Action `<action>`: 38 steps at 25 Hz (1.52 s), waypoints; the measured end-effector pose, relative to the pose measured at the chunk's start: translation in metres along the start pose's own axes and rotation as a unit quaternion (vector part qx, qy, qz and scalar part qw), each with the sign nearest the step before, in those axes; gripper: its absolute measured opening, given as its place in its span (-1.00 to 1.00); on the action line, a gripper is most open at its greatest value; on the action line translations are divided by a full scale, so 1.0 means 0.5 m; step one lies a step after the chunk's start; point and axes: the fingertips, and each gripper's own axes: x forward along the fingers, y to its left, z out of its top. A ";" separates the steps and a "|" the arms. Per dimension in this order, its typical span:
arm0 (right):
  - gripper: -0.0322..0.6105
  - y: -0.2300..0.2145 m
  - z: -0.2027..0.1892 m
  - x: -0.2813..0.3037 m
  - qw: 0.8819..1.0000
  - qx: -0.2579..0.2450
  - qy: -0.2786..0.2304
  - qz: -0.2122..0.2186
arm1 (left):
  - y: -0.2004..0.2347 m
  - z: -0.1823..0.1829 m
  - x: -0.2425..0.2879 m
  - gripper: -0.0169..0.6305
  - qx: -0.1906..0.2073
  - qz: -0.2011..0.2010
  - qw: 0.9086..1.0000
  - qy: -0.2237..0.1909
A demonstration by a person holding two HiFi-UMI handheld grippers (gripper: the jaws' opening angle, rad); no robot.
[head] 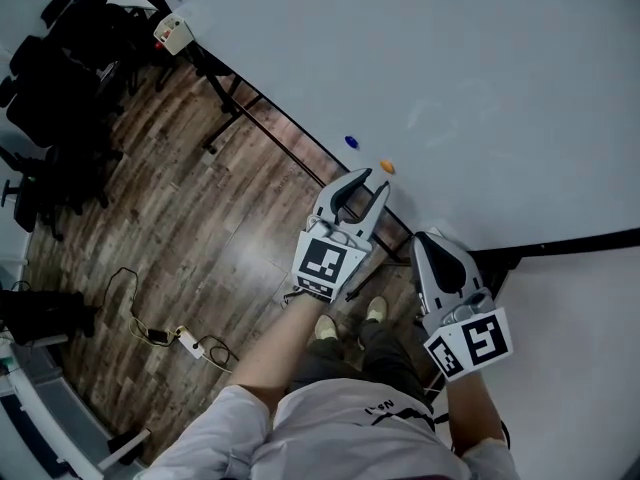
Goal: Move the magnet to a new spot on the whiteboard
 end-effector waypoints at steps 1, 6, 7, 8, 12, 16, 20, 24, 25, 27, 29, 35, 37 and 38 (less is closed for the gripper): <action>-0.88 0.006 0.007 -0.001 1.000 0.000 -0.001 0.001 | -0.001 0.012 -0.010 -0.54 -0.001 0.000 1.000 0.000; -0.88 0.027 0.044 -0.019 1.000 -0.002 -0.011 0.005 | -0.030 0.080 -0.055 -0.57 -0.010 -0.009 1.000 -0.003; -0.88 0.030 0.049 -0.024 1.000 -0.003 -0.014 0.006 | -0.039 0.093 -0.063 -0.58 -0.010 -0.012 1.000 -0.004; -0.88 0.033 0.054 -0.029 1.000 -0.003 -0.016 0.006 | -0.047 0.106 -0.071 -0.60 -0.010 -0.015 1.000 -0.004; -0.88 0.044 0.075 -0.047 1.000 -0.005 -0.025 0.007 | -0.070 0.154 -0.108 -0.65 -0.031 -0.016 0.999 -0.002; -0.88 0.055 0.099 -0.066 0.999 -0.012 -0.035 0.010 | -0.094 0.207 -0.136 -0.74 -0.040 -0.014 0.999 0.001; -0.88 0.067 0.115 -0.084 0.999 -0.016 -0.041 0.014 | -0.121 0.252 -0.160 -0.78 -0.053 -0.018 0.998 0.000; -0.88 0.075 0.142 -0.098 0.998 -0.022 -0.049 0.017 | -0.150 0.284 -0.177 -0.81 -0.057 -0.027 0.998 0.005; -0.88 0.076 0.150 -0.101 0.998 -0.021 -0.052 0.018 | -0.157 0.293 -0.182 -0.83 -0.057 -0.030 0.998 0.006; -0.88 0.079 0.164 -0.108 0.998 -0.019 -0.057 0.020 | -0.172 0.311 -0.193 -0.87 -0.059 -0.036 0.998 0.005; -0.88 0.082 0.179 -0.114 0.998 -0.020 -0.061 0.021 | -0.184 0.326 -0.200 -0.91 -0.060 -0.040 0.997 0.002; -0.88 0.090 0.211 -0.126 0.997 -0.015 -0.061 0.034 | -0.207 0.368 -0.200 -0.91 -0.063 -0.040 0.997 -0.013; -0.88 0.090 0.220 -0.138 0.998 -0.018 -0.059 0.034 | -0.217 0.383 -0.201 -0.91 -0.062 -0.037 0.997 -0.017; -0.88 0.090 0.225 -0.143 0.997 -0.021 -0.060 0.034 | -0.220 0.388 -0.200 -0.91 -0.061 -0.036 0.997 -0.020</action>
